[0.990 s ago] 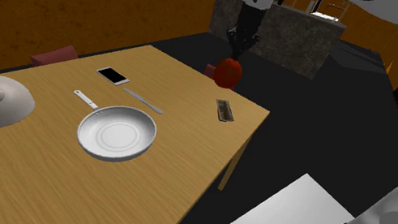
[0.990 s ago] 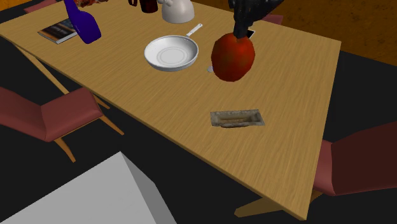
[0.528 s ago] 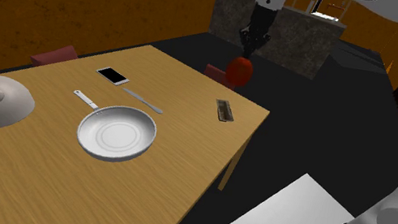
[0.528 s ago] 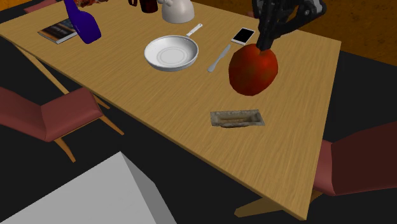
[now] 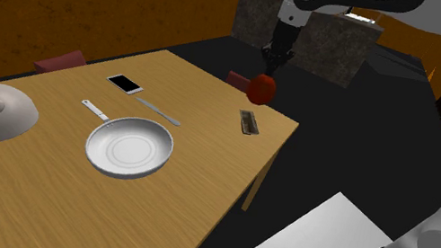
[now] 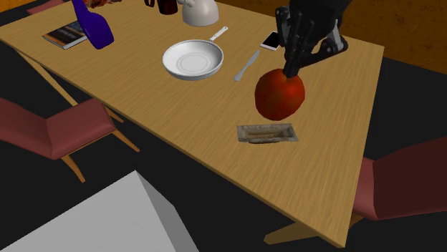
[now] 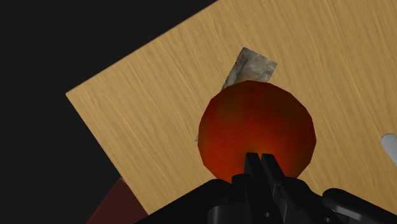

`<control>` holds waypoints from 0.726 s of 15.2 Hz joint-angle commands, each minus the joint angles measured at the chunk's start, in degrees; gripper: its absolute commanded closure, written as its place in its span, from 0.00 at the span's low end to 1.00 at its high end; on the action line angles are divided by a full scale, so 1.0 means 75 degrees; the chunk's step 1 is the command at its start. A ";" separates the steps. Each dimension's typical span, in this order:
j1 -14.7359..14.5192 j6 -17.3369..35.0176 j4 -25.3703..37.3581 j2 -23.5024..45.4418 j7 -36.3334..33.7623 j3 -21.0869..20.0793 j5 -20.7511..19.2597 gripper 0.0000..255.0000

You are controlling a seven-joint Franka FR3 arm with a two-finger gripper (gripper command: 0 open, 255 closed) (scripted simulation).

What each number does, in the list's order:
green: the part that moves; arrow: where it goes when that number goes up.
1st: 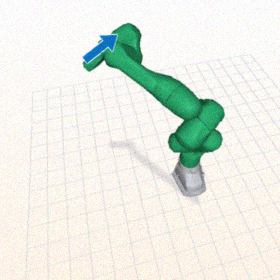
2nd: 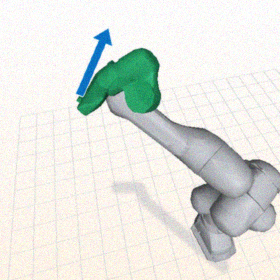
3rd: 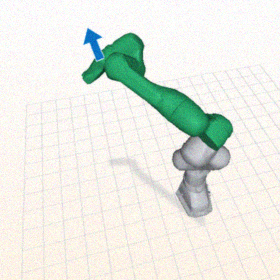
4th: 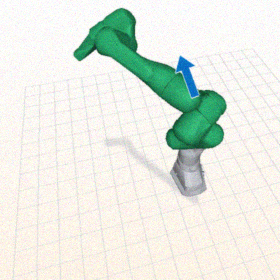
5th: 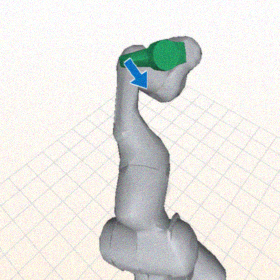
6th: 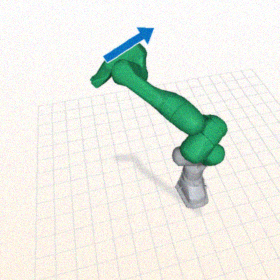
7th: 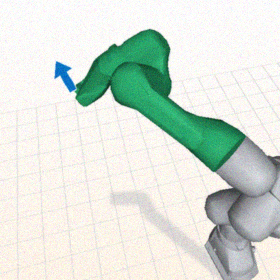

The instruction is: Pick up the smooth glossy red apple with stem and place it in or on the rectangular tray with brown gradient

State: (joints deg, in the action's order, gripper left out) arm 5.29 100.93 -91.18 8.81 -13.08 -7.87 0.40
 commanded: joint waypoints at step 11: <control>0.0003 0.1218 -0.1164 0.0050 0.0015 0.0005 -0.0004 1.00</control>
State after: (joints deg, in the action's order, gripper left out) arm 5.28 109.30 -99.31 9.08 -13.02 -7.87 0.38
